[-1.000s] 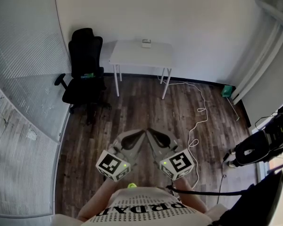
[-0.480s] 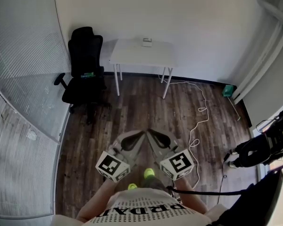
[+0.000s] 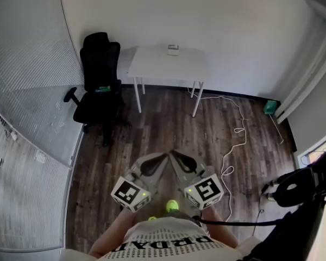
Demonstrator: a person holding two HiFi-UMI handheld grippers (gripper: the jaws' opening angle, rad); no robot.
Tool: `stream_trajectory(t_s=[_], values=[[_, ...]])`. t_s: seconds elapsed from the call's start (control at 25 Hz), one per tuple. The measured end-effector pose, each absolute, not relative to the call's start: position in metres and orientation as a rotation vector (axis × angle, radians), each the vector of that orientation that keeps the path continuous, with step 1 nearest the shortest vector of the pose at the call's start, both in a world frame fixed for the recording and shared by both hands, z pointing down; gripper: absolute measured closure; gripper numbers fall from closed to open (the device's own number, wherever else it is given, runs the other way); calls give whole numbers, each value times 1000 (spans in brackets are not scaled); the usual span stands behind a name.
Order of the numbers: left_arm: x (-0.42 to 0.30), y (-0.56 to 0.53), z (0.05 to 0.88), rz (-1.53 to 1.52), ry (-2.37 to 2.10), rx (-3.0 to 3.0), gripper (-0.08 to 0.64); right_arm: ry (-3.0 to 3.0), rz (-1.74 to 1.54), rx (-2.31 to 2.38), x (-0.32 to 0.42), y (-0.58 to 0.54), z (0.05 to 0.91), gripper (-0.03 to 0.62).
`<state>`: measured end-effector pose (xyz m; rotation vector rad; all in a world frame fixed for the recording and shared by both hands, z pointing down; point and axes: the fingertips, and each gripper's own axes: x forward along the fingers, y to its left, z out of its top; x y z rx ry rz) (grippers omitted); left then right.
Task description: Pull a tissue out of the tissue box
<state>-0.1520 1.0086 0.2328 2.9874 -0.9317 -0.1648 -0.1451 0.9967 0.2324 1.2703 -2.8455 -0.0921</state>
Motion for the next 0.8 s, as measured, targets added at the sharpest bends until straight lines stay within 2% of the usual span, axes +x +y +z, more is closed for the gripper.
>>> stream_trajectory(t_s=[0.8], values=[[-47,910,251,-137,-978,2948,568,-2865,-12,1230,-40,897,251,582]])
